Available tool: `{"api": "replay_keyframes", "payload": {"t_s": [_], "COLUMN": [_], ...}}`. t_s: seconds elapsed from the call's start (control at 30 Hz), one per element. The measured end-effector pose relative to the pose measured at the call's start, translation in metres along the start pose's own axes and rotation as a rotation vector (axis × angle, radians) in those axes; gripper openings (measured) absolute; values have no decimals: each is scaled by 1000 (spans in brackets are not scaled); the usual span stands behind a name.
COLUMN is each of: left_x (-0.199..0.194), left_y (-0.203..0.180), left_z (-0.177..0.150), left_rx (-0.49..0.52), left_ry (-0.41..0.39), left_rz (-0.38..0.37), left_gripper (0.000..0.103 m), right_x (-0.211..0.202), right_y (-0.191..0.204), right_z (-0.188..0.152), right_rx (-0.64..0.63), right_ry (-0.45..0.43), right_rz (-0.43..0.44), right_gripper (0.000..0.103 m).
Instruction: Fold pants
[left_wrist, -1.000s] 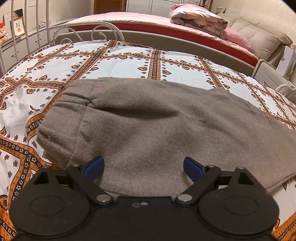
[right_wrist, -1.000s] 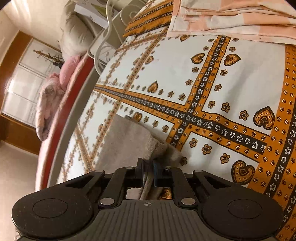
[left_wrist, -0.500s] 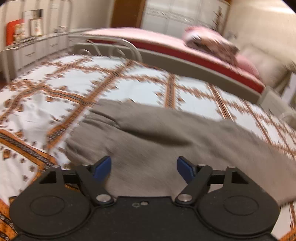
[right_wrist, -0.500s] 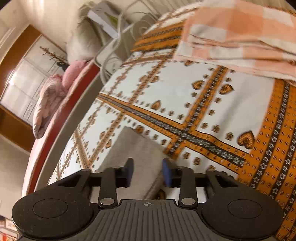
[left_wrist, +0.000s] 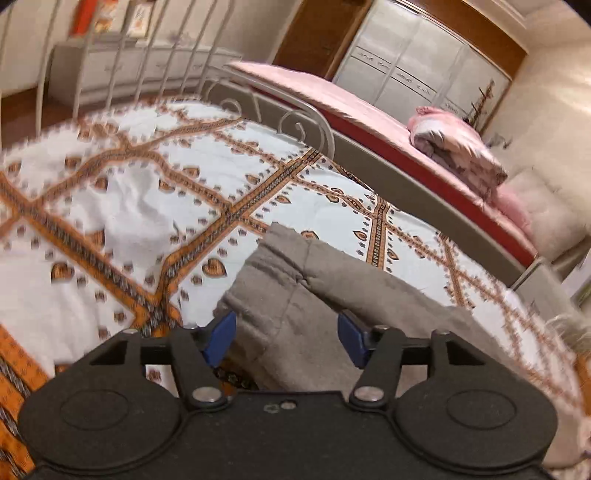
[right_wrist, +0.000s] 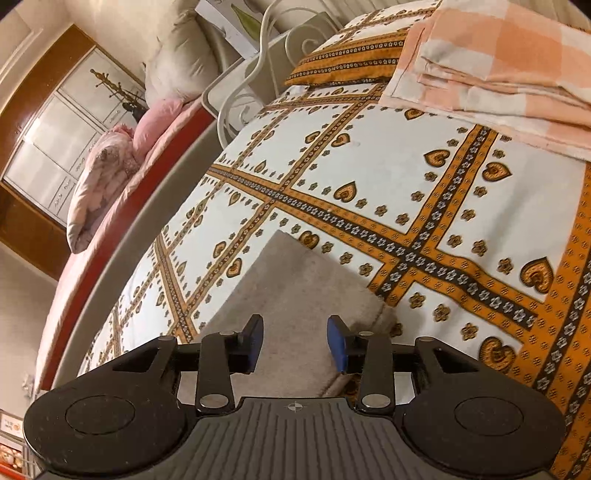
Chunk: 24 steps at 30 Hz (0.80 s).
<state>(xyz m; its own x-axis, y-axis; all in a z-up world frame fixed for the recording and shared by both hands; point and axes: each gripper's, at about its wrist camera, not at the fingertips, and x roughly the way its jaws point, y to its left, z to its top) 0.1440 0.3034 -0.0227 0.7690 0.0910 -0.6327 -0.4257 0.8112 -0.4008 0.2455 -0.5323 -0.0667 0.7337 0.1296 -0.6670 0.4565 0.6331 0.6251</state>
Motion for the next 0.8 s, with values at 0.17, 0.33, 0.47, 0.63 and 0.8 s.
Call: {"api": "replay_keyframes", "payload": {"t_s": [0.17,0.33,0.47,0.63,0.8], "left_x": [14,12,18,13,23], "left_y": [20,24,26,36,31], "left_z": [-3,-3,-7,-9,-6], "left_rx": [-138,-210,-197,-216,-200], "left_ry": [55,0,64,70,61], "left_rz": [-62,-140,-66,-47,-62], "left_gripper": [37,38,37,37,37], "right_x": [1,-4,-6,-6,-4], "right_y": [7,0,-8,-11,-6], "right_z": [-5,-6,-2,0,-2], "right_rx": [1,27,45,56,39], "right_ry": [18,4,-3,-3,2], "right_rz": [16,-2,-15,-10,-2], "right_gripper": [40,53,54,54,54]}}
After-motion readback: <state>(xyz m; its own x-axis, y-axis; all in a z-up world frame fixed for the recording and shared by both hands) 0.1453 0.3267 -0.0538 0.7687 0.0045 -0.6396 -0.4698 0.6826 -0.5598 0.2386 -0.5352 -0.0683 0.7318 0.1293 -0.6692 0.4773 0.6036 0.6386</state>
